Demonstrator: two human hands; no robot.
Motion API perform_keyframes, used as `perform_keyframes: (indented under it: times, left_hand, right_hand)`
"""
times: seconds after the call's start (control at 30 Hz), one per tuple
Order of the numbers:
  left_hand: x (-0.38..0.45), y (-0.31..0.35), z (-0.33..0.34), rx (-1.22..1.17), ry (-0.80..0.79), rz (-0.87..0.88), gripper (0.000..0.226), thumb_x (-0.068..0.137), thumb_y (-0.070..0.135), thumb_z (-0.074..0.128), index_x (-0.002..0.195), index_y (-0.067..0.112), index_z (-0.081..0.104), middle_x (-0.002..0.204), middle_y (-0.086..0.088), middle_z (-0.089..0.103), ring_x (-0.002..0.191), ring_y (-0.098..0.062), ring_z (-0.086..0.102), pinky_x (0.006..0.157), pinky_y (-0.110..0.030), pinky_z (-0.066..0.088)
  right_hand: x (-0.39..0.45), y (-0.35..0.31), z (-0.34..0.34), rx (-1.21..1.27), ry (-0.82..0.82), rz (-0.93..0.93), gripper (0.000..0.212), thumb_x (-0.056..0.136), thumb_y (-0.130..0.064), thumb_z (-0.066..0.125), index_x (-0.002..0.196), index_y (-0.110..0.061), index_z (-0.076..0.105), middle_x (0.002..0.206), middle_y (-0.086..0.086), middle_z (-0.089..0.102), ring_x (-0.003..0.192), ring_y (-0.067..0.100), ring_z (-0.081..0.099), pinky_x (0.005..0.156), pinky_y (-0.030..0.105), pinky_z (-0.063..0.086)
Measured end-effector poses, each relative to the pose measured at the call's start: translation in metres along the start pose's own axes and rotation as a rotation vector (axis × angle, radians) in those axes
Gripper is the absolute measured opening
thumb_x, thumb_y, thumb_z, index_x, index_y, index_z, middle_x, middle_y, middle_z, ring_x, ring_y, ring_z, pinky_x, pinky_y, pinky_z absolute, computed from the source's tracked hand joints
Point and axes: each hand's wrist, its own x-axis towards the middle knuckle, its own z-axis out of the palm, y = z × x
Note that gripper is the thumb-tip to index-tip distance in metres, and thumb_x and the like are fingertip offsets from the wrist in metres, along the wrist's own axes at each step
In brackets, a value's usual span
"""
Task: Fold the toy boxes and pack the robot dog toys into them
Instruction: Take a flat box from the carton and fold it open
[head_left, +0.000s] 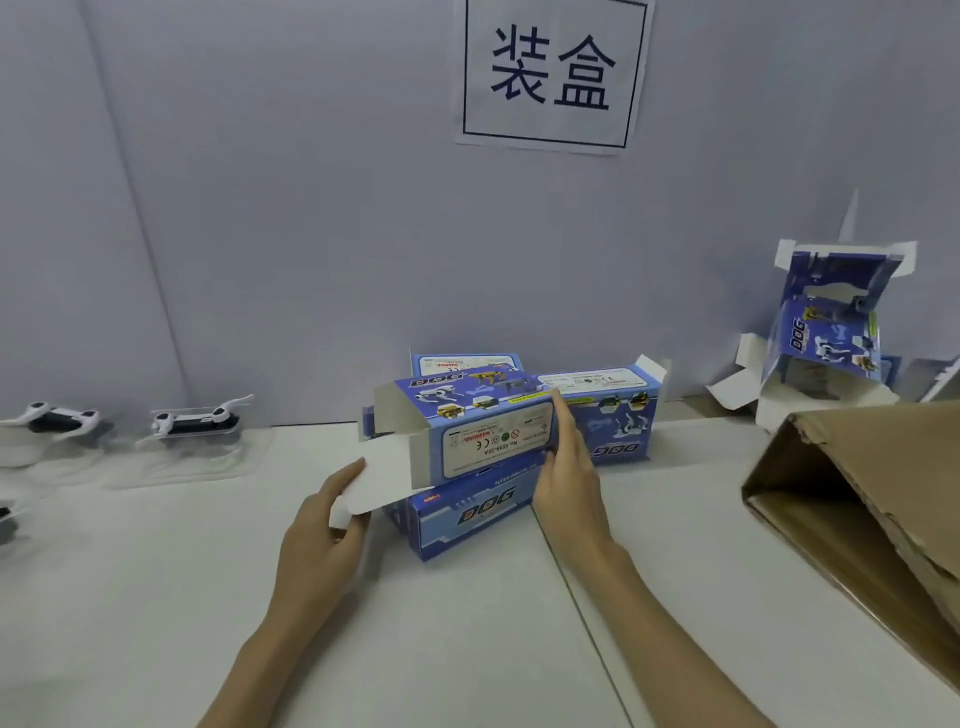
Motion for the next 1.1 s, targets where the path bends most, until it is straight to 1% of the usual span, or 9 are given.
perform_keyframes:
  times: [0.1,0.27,0.33,0.5,0.6,0.67,0.77,0.9,1.1]
  left_hand:
    - [-0.001,0.002,0.0,-0.022,0.023,-0.003,0.055,0.098,0.012,0.065,0.14,0.046,0.056,0.129,0.011,0.06,0.098,-0.024,0.067,0.081,-0.024,0.047]
    - [-0.005,0.025,-0.004,-0.143,0.066,0.057,0.062,0.093,0.004,0.07,0.127,0.055,0.061,0.13,0.026,0.065,0.11,-0.005,0.065,0.077,-0.01,0.05]
    - [-0.005,0.037,-0.009,-0.259,0.068,0.061,0.064,0.094,0.01,0.073,0.131,0.059,0.057,0.131,0.035,0.06,0.115,0.008,0.06,0.084,-0.014,0.052]
    - [-0.016,0.062,-0.014,-0.693,-0.033,0.07,0.098,0.085,0.038,0.085,0.153,0.063,0.018,0.137,0.015,0.065,0.12,-0.012,0.068,0.089,-0.038,0.062]
    - [-0.016,0.074,-0.014,-0.918,0.004,-0.011,0.081,0.08,0.048,0.086,0.14,0.047,0.032,0.136,0.001,0.067,0.112,-0.027,0.073,0.081,-0.045,0.065]
    - [-0.015,0.076,-0.016,-1.006,0.012,-0.108,0.061,0.085,0.049,0.08,0.129,0.03,0.041,0.127,-0.011,0.072,0.104,-0.034,0.075,0.078,-0.048,0.065]
    - [-0.017,0.075,-0.019,-0.84,-0.028,-0.149,0.05,0.081,0.039,0.071,0.125,0.023,0.057,0.115,-0.01,0.078,0.097,-0.03,0.078,0.068,-0.04,0.065]
    - [-0.023,0.077,-0.013,-0.553,-0.127,0.051,0.074,0.068,0.025,0.095,0.127,0.031,0.051,0.117,0.011,0.077,0.111,-0.009,0.072,0.084,-0.02,0.059]
    - [-0.022,0.056,-0.001,0.192,-0.172,0.37,0.086,0.065,0.037,0.098,0.136,0.041,0.05,0.131,0.025,0.064,0.116,-0.007,0.063,0.091,-0.018,0.047]
  right_hand:
    - [0.002,0.006,-0.006,0.153,0.021,0.079,0.07,0.107,-0.007,0.049,0.159,-0.046,0.022,0.143,0.001,0.054,0.124,0.014,0.058,0.07,0.014,0.058]
    - [0.0,-0.003,-0.006,0.341,-0.026,0.191,0.055,0.107,-0.015,0.055,0.157,-0.024,0.035,0.142,0.005,0.056,0.126,0.02,0.059,0.097,0.046,0.059]
    - [0.001,-0.013,-0.007,0.389,0.023,0.208,0.048,0.106,-0.017,0.056,0.152,-0.02,0.041,0.138,0.003,0.06,0.122,0.014,0.06,0.102,0.043,0.056]
    - [-0.005,-0.043,-0.011,0.608,0.161,0.148,0.024,0.104,-0.042,0.051,0.112,-0.02,0.051,0.104,-0.017,0.068,0.099,0.003,0.067,0.081,0.025,0.057]
    - [-0.005,-0.055,-0.011,0.825,0.112,0.276,0.06,0.092,-0.068,0.052,0.113,-0.012,0.058,0.105,-0.008,0.075,0.101,0.01,0.073,0.078,0.031,0.061]
    - [-0.005,-0.059,-0.008,0.878,-0.027,0.32,0.059,0.086,-0.062,0.063,0.111,-0.009,0.056,0.104,0.004,0.077,0.1,0.02,0.076,0.072,0.033,0.063]
    - [-0.002,-0.065,-0.008,1.123,-0.231,0.44,0.055,0.081,-0.037,0.07,0.13,-0.021,0.052,0.112,0.016,0.074,0.099,0.026,0.076,0.075,0.039,0.063]
    - [0.004,-0.062,-0.023,1.308,-0.426,0.533,0.072,0.084,-0.014,0.074,0.147,-0.033,0.045,0.128,0.013,0.072,0.101,0.034,0.072,0.078,0.048,0.061]
    - [0.004,-0.06,-0.029,1.303,-0.355,0.621,0.071,0.083,-0.029,0.07,0.15,-0.03,0.049,0.138,0.024,0.063,0.103,0.035,0.069,0.073,0.047,0.06]
